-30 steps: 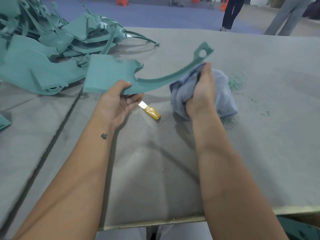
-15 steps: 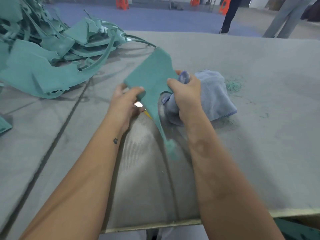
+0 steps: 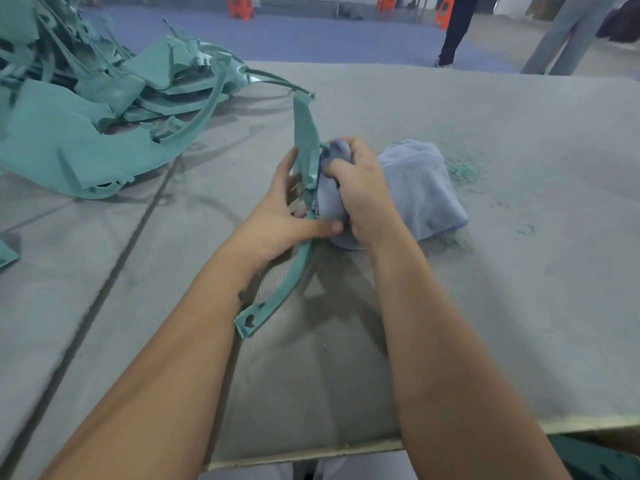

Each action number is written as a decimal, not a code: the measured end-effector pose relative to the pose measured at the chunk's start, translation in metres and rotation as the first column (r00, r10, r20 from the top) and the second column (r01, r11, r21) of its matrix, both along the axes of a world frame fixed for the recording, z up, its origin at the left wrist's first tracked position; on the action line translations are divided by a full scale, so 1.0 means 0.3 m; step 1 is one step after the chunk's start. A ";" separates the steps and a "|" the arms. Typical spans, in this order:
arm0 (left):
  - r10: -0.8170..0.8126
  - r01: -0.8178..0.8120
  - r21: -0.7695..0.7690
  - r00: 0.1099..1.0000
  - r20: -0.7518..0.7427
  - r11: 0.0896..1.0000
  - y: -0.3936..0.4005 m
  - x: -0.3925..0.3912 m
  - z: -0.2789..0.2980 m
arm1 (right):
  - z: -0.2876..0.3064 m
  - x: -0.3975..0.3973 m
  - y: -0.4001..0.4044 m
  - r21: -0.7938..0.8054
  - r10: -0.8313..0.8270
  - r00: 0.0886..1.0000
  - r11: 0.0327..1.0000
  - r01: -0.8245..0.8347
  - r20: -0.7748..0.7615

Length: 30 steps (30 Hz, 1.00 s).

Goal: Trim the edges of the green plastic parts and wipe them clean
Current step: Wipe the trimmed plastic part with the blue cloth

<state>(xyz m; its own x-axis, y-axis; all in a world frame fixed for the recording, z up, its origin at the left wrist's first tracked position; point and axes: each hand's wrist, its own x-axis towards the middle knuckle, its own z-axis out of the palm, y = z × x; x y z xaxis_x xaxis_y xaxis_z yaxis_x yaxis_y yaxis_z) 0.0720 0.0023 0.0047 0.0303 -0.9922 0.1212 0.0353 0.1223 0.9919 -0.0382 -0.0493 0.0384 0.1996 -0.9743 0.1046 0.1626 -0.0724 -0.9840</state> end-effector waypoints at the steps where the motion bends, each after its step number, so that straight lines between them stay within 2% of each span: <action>1: -0.023 0.024 -0.021 0.998 0.061 0.999 0.001 -0.003 -0.004 | -0.010 -0.005 -0.007 -0.055 0.008 0.999 0.998 -0.010 -0.037; 3: -0.021 0.024 -0.048 0.998 0.062 0.999 0.001 -0.006 -0.007 | -0.020 -0.019 -0.019 -0.151 0.066 0.990 0.985 -0.084 -0.124; 7: 0.062 -0.061 0.008 0.962 -0.264 0.998 -0.003 0.026 0.011 | -0.015 -0.026 -0.006 -0.185 0.248 0.948 0.940 -0.285 -0.200; 10: 0.204 -0.181 0.104 0.933 -0.296 0.978 -0.017 0.043 0.015 | -0.012 -0.002 0.021 -0.179 0.343 0.888 0.895 -0.408 -0.307; 12: 0.242 -0.194 0.163 0.900 -0.363 0.967 -0.022 0.055 0.016 | -0.013 -0.003 0.023 -0.127 0.370 0.846 0.887 -0.445 -0.384; 13: 0.252 -0.188 0.195 0.883 -0.396 0.963 -0.022 0.061 0.018 | -0.013 -0.011 0.011 -0.113 0.310 0.823 0.906 -0.407 -0.477; 15: 0.266 -0.173 0.238 0.854 -0.448 0.956 -0.020 0.072 0.017 | -0.021 -0.033 -0.020 -0.236 0.064 0.726 0.923 -0.304 -0.684; 16: 0.261 -0.160 0.246 0.846 -0.464 0.956 -0.019 0.074 0.015 | -0.026 -0.042 -0.034 -0.312 -0.039 0.723 0.917 -0.248 -0.690; 17: 0.248 -0.142 0.248 0.843 -0.477 0.958 -0.017 0.074 0.015 | -0.030 -0.049 -0.046 -0.375 -0.113 0.760 0.909 -0.180 -0.640; 19: 0.209 -0.093 0.252 0.847 -0.489 0.963 -0.010 0.071 0.019 | -0.026 -0.048 -0.058 -0.441 -0.208 0.880 0.898 -0.001 -0.426; 21: 0.173 -0.046 0.257 0.850 -0.498 0.965 -0.004 0.061 0.026 | -0.017 -0.031 -0.071 -0.456 -0.287 0.914 0.880 0.134 -0.286; 24: 0.149 -0.034 0.245 0.871 -0.468 0.969 -0.005 0.042 0.023 | 0.000 0.007 -0.108 -0.452 -0.454 0.849 0.838 0.306 -0.268; 27: 0.175 -0.085 0.209 0.869 -0.463 0.974 -0.020 0.038 0.010 | 0.016 0.023 -0.167 -0.468 -0.630 0.728 0.747 0.472 -0.272; 28: 0.182 -0.099 0.198 0.869 -0.460 0.975 -0.024 0.039 0.009 | 0.016 0.031 -0.182 -0.502 -0.648 0.699 0.732 0.461 -0.304; 30: 0.183 -0.114 0.180 0.882 -0.434 0.977 -0.030 0.035 0.010 | 0.004 0.061 -0.192 -0.558 -0.594 0.663 0.771 0.307 -0.455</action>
<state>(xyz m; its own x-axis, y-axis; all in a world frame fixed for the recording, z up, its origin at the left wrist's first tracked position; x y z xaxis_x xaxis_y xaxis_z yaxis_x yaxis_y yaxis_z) 0.0825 -0.0068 0.0078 0.1956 -0.9770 -0.0847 0.4701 0.0177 0.8824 -0.0197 -0.1070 0.0395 -0.0950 -0.8454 0.5257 -0.5860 -0.3794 -0.7160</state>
